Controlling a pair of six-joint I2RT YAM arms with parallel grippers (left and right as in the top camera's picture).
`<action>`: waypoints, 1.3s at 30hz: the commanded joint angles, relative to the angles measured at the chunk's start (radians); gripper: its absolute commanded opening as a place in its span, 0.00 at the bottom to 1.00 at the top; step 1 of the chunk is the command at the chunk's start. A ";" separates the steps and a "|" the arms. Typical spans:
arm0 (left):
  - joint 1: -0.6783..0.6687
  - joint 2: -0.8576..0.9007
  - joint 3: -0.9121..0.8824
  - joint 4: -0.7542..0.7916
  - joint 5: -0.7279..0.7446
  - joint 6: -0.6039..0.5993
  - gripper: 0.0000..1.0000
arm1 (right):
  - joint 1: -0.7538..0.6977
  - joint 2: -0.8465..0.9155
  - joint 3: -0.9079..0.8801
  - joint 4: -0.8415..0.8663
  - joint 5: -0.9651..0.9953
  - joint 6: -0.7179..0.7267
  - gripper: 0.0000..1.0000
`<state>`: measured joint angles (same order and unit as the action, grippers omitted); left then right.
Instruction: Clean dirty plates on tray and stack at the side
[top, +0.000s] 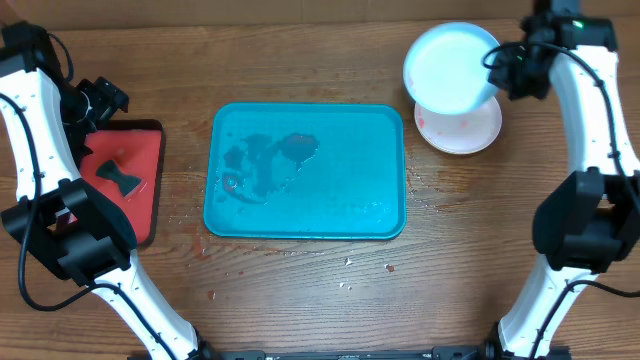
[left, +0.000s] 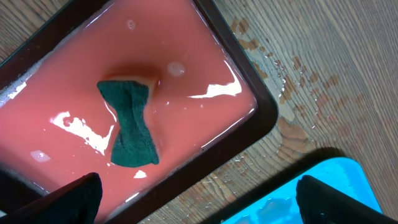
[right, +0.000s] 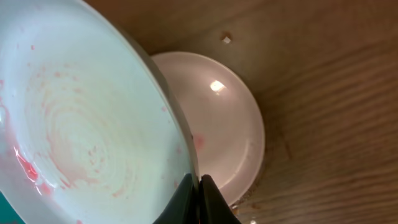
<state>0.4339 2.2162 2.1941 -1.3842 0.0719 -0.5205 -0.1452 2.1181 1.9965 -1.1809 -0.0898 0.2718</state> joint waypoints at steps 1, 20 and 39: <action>-0.003 -0.006 0.001 0.001 0.006 0.008 1.00 | -0.037 0.005 -0.073 0.031 -0.069 0.074 0.04; -0.002 -0.006 0.001 0.001 0.006 0.008 1.00 | -0.047 -0.101 -0.227 0.060 -0.227 0.064 1.00; -0.002 -0.006 0.001 0.001 0.006 0.008 1.00 | 0.511 -0.514 -0.229 -0.214 -0.031 0.013 1.00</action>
<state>0.4339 2.2162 2.1937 -1.3838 0.0719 -0.5205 0.2592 1.6020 1.7641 -1.3933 -0.1379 0.2874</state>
